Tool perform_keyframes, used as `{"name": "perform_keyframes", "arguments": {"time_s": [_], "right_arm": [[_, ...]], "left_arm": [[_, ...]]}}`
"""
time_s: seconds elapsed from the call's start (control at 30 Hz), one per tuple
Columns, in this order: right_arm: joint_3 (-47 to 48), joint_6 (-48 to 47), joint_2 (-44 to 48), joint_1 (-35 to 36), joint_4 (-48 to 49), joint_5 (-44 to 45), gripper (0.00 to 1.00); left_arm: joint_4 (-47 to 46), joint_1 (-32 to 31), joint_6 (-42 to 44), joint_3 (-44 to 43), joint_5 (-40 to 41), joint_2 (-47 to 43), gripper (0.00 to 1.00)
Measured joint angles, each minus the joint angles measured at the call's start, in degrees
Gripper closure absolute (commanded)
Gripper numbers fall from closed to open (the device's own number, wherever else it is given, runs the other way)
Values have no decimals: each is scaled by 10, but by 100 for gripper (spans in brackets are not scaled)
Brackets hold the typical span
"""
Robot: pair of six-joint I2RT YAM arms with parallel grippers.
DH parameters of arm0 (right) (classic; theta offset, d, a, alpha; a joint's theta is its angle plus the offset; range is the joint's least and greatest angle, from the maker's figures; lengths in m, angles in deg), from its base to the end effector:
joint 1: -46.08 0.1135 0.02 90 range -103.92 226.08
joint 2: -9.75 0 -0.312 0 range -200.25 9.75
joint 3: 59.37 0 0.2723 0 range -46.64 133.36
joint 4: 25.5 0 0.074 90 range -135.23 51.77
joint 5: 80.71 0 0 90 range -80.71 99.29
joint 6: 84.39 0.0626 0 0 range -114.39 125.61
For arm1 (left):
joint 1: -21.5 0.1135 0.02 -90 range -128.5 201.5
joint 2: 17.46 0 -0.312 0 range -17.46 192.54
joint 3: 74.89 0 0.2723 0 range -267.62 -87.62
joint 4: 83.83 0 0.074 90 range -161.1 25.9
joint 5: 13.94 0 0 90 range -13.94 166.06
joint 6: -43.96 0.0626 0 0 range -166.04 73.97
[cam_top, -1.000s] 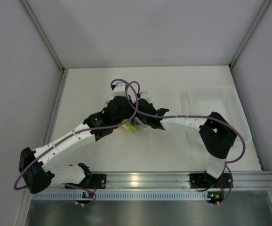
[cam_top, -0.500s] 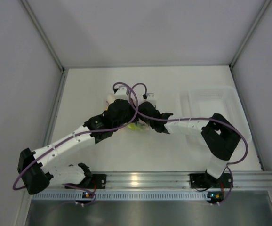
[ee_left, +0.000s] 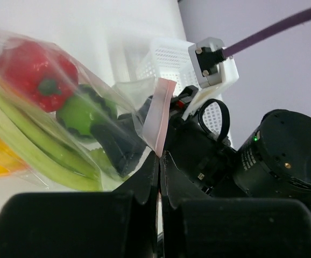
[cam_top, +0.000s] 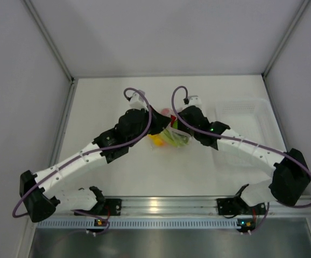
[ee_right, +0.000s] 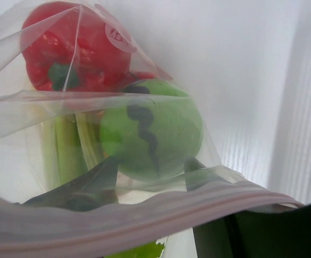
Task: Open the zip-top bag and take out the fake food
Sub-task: Pick up the fake fruit from the zipper food storage bag.
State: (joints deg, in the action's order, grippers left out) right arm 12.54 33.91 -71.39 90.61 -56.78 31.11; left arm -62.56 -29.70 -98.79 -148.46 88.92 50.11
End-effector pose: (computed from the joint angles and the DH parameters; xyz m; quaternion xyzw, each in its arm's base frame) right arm 0.2595 0.2227 0.2923 -0.0475 0.8940 0.1057 0.4328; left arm 0.2001 -0.2266 0.3948 -0.0786 0.7888 -0.4202 0.4416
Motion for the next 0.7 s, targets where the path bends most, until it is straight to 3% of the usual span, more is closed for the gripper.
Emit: {"name": "perform_keyframes", "arguments": {"time_s": [0.3, 0.7], "right_arm": [[112, -69, 0, -1, -140, 14, 43], [126, -108, -79, 0, -154, -53, 37]], "left_arm": [[-35, -2, -74, 61, 21, -48, 100], [-38, 5, -116, 130, 71, -62, 100]]}}
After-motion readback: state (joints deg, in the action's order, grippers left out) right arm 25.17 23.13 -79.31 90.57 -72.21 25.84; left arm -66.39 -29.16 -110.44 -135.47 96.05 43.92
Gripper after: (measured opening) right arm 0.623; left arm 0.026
